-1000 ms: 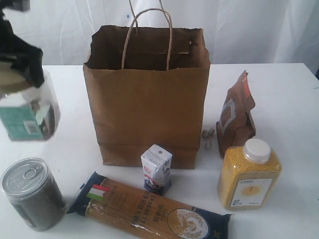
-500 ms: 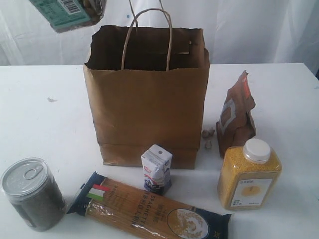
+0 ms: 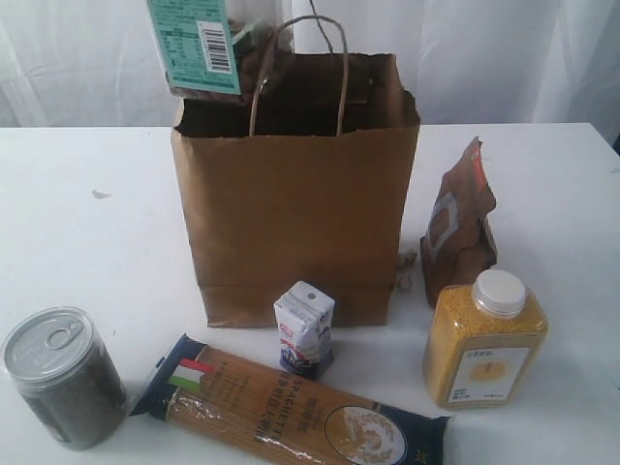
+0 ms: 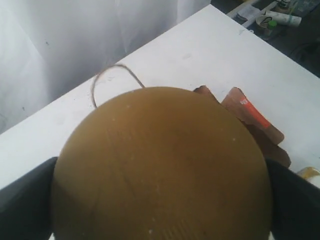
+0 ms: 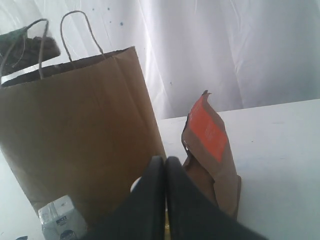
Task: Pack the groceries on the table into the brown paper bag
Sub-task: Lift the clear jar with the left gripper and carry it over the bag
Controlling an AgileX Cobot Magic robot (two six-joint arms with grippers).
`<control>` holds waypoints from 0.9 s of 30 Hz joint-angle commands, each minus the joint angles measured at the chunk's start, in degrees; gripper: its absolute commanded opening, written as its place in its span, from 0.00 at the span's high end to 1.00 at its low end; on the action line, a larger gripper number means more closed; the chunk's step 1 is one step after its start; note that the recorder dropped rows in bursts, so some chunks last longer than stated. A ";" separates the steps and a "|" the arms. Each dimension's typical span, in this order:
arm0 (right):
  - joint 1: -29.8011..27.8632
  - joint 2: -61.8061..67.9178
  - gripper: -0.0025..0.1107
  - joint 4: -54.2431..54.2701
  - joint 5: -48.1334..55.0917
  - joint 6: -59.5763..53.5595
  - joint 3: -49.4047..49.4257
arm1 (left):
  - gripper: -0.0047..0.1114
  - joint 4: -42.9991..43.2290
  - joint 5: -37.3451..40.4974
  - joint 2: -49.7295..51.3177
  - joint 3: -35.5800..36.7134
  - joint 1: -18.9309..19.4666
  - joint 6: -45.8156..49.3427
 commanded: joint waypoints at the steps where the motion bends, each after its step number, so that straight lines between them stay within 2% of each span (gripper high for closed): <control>1: -0.20 -0.33 0.98 -0.19 -0.25 -0.55 0.25 | 0.96 0.88 -2.05 0.43 -4.03 -0.82 0.00; 4: -0.20 -0.33 0.98 -0.19 -0.25 -0.55 0.25 | 0.96 6.88 0.89 0.43 -6.34 -0.82 -0.25; 8: -0.20 -0.33 0.98 -0.19 -0.25 -0.55 0.25 | 0.96 8.89 0.60 0.43 -8.43 -0.58 -2.47; 16: -0.20 -0.33 0.98 -0.19 -0.25 -0.55 0.25 | 0.96 8.64 -2.44 2.62 -8.57 -0.82 -2.47; 21: -0.20 -0.33 0.98 -0.19 -0.25 -0.55 0.25 | 0.96 3.05 -4.58 5.61 -8.57 -0.82 -0.16; 27: -0.20 -0.33 0.98 -0.19 -0.25 -0.55 0.25 | 0.96 0.99 -2.27 9.09 -8.45 -0.82 0.10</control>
